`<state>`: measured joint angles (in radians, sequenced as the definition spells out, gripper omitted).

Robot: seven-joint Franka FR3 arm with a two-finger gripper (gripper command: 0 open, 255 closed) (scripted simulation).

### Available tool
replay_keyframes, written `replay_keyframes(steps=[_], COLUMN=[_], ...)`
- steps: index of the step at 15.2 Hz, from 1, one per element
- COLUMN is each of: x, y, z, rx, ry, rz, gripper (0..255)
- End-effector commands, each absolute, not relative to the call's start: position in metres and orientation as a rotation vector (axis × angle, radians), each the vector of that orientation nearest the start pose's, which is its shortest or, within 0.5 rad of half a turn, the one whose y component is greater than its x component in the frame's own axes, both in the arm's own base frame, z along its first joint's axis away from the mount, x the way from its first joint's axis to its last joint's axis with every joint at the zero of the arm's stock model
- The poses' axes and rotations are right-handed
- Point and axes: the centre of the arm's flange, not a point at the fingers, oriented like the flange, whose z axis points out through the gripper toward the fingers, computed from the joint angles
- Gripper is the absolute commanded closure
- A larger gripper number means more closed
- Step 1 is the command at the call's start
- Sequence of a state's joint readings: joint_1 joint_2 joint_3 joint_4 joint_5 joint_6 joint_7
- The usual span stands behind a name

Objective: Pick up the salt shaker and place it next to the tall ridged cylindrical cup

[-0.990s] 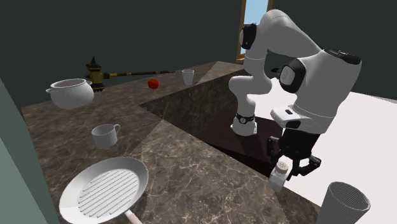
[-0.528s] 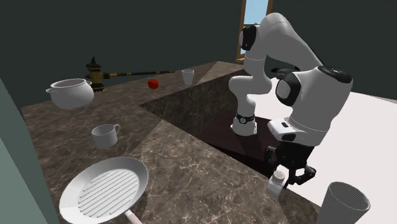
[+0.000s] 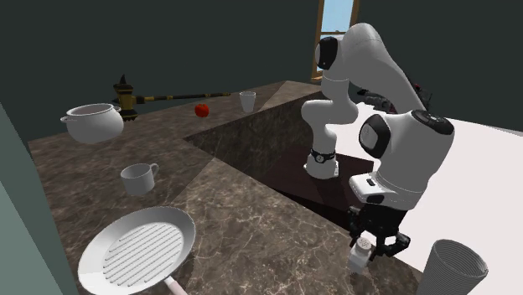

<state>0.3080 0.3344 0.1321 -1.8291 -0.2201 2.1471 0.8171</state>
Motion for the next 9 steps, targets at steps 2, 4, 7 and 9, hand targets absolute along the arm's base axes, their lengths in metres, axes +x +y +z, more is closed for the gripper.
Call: replay_keyframes(steps=[2, 4, 7, 9], x=[0.579, 0.579, 0.579, 0.579], y=[0.2563, 0.2563, 0.2563, 0.2563], z=[0.3495, 0.3495, 0.3495, 0.3495], rx=[-3.231, -3.231, -3.231, -3.231], ry=[0.427, 0.427, 0.427, 0.427], rz=[-0.121, -0.121, -0.121, -0.121], gripper=[255, 255, 255, 0])
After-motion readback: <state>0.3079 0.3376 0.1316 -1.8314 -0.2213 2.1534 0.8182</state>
